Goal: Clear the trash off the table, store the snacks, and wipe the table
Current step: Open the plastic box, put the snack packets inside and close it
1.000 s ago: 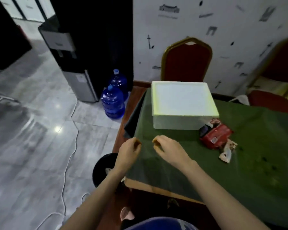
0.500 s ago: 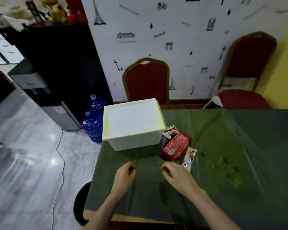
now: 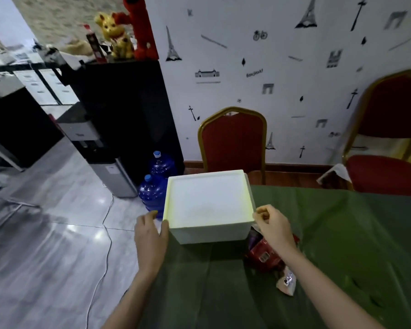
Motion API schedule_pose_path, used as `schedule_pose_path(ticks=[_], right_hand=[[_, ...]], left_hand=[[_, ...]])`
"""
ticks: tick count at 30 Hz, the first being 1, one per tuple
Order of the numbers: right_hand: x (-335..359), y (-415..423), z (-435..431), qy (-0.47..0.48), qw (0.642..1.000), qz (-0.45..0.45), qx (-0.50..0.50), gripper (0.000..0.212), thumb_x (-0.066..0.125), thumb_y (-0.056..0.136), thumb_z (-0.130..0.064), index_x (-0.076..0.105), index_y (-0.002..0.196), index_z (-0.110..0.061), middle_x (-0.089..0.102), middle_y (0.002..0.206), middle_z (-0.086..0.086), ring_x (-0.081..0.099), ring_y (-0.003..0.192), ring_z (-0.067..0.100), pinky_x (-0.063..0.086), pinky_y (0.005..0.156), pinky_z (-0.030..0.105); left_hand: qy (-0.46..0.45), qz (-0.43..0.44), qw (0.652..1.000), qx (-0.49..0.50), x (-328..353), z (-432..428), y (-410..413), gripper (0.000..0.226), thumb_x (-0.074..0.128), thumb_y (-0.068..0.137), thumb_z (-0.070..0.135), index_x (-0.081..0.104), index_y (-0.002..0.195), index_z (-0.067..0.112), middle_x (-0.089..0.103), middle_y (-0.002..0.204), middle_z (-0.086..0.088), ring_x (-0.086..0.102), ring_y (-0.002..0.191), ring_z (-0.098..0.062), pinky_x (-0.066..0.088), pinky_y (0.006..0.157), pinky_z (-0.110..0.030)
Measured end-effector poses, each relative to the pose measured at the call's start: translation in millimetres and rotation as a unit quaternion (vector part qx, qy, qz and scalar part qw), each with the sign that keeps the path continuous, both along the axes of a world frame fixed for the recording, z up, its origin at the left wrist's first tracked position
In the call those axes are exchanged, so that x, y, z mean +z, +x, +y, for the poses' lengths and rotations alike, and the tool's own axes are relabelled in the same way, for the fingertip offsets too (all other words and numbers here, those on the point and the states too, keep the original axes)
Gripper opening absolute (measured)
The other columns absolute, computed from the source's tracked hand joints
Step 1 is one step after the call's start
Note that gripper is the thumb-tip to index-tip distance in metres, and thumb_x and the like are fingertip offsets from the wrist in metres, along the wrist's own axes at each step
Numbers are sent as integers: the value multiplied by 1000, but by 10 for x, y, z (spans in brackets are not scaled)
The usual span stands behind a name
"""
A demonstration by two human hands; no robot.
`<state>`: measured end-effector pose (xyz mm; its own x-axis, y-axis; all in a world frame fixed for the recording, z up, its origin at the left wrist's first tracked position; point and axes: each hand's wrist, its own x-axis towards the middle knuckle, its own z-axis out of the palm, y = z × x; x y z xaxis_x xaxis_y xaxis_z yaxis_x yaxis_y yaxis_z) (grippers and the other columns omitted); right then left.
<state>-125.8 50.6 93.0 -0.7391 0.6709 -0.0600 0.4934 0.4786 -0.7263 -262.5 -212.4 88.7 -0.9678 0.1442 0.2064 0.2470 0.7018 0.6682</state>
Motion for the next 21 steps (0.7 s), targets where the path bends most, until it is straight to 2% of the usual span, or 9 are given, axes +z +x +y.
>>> schedule_pose_path(ticks=[2,5,8,12,15,18,19,21], right_hand=[[-13,-89,-29,-8,1000,-15,-25,15,60,89,-32,58,90,-17,62,92,2,57,79,14,43,65,26],[34,-255,-104,50,996,-70,-37,22,66,85,-35,56,89,-16,56,91,1,55,77,15,39,61,25],[73,-364,-177,79,990,-92,-69,19,68,84,-29,56,88,-15,55,90,0,53,75,15,35,54,23],[94,-437,-250,109,981,-109,-115,13,65,84,-18,53,83,-13,52,86,2,50,69,15,28,48,20],[87,-466,-306,117,980,-115,-111,13,62,87,-20,53,87,-10,52,90,4,50,71,15,35,55,23],[133,-445,-365,101,985,-76,-117,15,61,87,-21,50,83,-12,51,87,3,52,69,15,41,58,26],[165,-404,-398,91,988,-54,-115,16,62,86,-21,49,81,-13,50,85,2,52,67,14,40,57,24],[224,-256,-515,76,991,-12,-108,17,63,84,-19,47,79,-15,49,81,-2,52,66,12,41,54,22]], left_hand=[[-67,-39,997,-6,-15,77,-247,32,58,90,30,58,112,6,57,109,-10,55,96,-26,49,84,-43],[-115,-66,989,-65,-42,132,-505,23,60,86,32,58,92,10,58,93,-5,55,81,-22,50,73,-40],[-131,-70,986,-79,-82,169,-654,15,58,86,22,51,83,9,55,89,-7,52,72,-20,49,65,-36],[-151,-59,983,-81,-66,225,-718,9,50,90,10,48,83,6,54,90,-11,49,71,-20,38,61,-31],[-147,-28,985,-83,8,218,-710,9,48,92,10,50,86,3,54,91,-12,48,69,-20,38,59,-31],[-112,6,990,-82,250,140,-733,12,49,90,9,46,78,5,51,85,-10,43,63,-19,32,55,-31],[-97,21,992,-85,331,92,-734,14,50,89,10,45,76,7,50,83,-8,43,61,-18,33,53,-33],[-75,45,992,-96,438,-70,-660,13,53,89,13,47,78,10,50,81,-3,47,64,-17,45,55,-38]])
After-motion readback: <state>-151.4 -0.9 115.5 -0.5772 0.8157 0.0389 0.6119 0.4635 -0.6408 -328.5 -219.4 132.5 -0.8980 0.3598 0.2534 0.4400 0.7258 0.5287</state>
